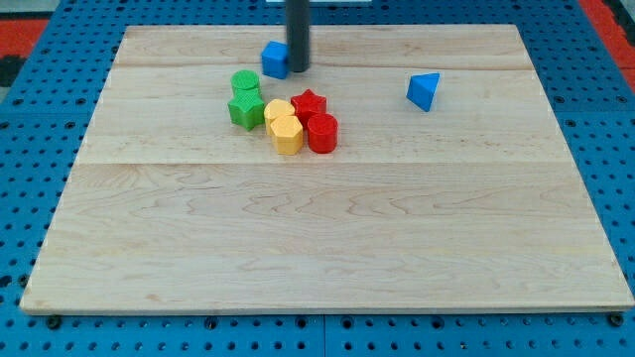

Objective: Push the green blocks towards the blue cube

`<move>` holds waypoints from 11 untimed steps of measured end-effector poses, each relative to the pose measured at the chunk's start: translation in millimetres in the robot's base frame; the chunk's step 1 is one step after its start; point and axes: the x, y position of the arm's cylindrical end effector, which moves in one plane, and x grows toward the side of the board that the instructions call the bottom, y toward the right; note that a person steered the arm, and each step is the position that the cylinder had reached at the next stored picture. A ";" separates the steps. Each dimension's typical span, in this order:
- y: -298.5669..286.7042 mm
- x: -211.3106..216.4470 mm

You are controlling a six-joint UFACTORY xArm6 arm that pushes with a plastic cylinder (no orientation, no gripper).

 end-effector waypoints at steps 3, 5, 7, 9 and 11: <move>6.4 81.6; -19.8 99.6; -19.9 78.6; -23.3 64.7; -25.0 57.6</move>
